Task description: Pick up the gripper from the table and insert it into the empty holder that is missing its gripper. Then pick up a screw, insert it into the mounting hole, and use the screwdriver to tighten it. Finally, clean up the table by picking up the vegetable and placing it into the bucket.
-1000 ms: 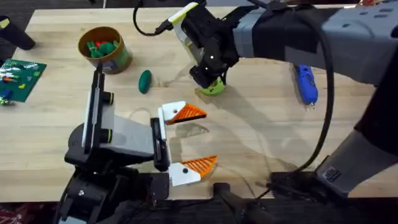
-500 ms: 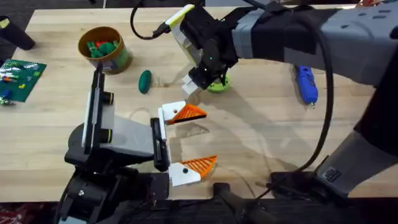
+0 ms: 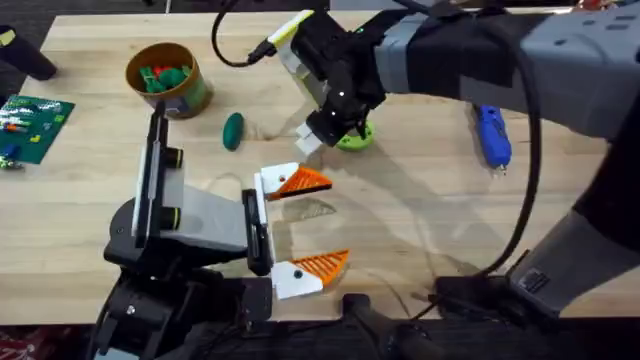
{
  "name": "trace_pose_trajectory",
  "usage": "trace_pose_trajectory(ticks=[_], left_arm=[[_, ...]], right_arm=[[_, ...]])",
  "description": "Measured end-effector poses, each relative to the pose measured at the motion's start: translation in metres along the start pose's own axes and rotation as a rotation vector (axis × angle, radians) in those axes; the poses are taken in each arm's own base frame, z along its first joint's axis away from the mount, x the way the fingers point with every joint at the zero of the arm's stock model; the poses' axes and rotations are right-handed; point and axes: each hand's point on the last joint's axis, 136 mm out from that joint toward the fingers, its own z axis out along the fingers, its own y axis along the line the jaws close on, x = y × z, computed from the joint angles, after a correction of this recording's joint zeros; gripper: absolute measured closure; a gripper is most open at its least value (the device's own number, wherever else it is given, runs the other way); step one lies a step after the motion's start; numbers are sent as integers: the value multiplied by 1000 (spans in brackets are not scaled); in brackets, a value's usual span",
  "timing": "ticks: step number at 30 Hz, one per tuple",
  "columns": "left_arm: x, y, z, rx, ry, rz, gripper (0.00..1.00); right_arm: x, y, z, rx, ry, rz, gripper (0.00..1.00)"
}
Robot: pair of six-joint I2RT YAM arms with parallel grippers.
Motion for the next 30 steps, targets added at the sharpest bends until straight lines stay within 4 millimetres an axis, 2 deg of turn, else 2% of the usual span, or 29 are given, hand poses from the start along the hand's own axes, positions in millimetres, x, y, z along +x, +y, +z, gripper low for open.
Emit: trace_pose_trajectory(ticks=[5, 22, 25, 27, 30], left_arm=[[0, 0, 0, 0, 0, 0, 15], [0, 0, 0, 0, 0, 0, 15], [0, 0, 0, 0, 0, 0, 15], [0, 0, 0, 0, 0, 0, 15], [0, 0, 0, 0, 0, 0, 15]], right_arm=[[3, -1, -9, 2, 3, 0, 15], [9, 0, -9, 2, 27, -1, 54], [9, 0, -9, 2, 27, -1, 145], [9, 0, -9, 2, 27, 0, 241], [9, 0, -9, 2, 27, 2, 309]])
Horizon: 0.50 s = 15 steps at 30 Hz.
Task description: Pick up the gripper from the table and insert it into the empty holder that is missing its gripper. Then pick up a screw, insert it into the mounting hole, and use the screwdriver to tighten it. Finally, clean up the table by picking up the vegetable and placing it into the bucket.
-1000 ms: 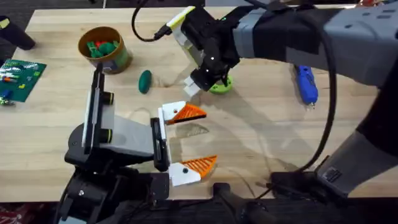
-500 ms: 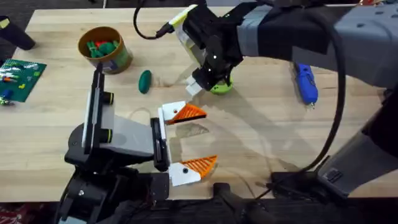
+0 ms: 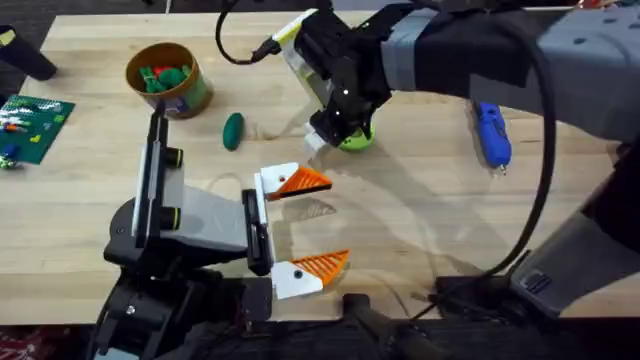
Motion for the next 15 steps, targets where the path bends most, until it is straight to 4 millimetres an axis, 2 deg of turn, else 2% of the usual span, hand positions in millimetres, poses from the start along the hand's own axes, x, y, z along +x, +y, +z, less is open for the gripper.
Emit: trace_pose_trajectory(ticks=[5, 15], left_arm=[[0, 0, 0, 0, 0, 0, 15], [0, 0, 0, 0, 0, 0, 15]], right_arm=[[0, 0, 0, 0, 1, 0, 340], [0, -2, 0, 1, 1, 5, 335]])
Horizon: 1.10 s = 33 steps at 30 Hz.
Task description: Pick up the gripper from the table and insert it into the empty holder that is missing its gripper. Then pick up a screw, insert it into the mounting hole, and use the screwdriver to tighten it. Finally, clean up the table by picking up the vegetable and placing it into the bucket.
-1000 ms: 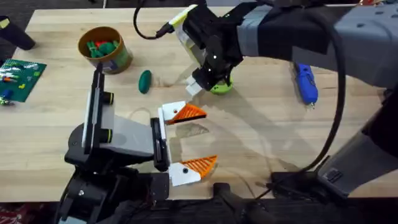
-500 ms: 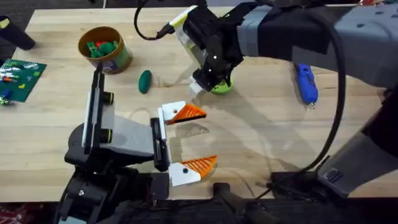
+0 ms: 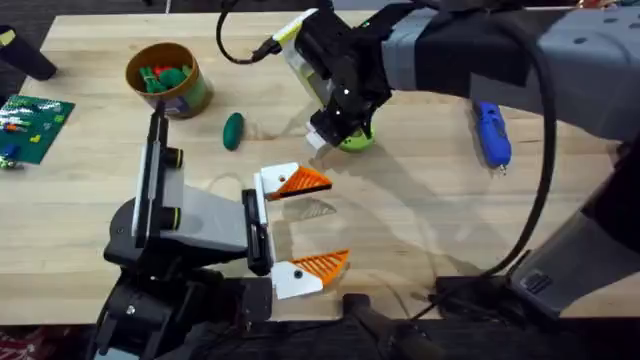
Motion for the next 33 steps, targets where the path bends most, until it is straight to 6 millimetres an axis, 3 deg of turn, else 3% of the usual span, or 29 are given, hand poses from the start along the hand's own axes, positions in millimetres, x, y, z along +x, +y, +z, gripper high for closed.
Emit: trace_pose_trajectory(ticks=[21, 31, 33], left_arm=[[0, 0, 0, 0, 0, 1, 15], [0, 0, 0, 0, 0, 0, 15], [0, 0, 0, 0, 0, 0, 15]], right_arm=[[2, -6, 6, 3, 15, 15, 300], [4, -12, 9, 23, 23, 17, 517], [3, -13, 8, 31, 23, 17, 625]])
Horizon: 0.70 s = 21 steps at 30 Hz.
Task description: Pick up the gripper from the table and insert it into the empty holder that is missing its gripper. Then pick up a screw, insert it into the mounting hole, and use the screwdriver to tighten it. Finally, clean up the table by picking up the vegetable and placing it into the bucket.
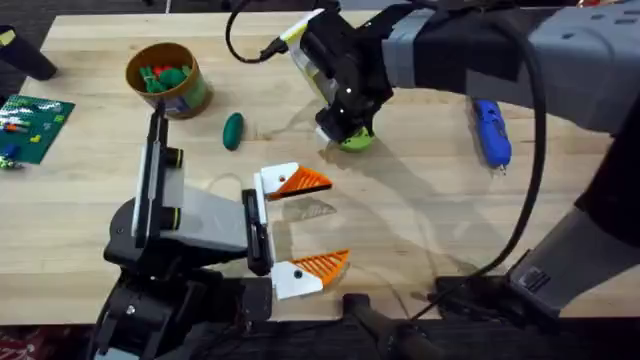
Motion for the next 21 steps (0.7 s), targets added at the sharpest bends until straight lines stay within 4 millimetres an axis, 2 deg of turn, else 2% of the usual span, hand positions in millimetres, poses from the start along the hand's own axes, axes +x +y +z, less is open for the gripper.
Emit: trace_pose_trajectory(ticks=[2, 8, 13, 21], left_arm=[[0, 0, 0, 0, 0, 0, 15], [0, 0, 0, 0, 0, 0, 15], [0, 0, 0, 0, 0, 0, 15], [0, 0, 0, 0, 0, 0, 15]], right_arm=[[0, -2, 0, 8, -1, 2, 749], [-1, -2, -1, 8, -3, 4, 783], [-5, -1, -2, 3, -15, 3, 986], [-5, -1, -2, 1, -15, 3, 993]])
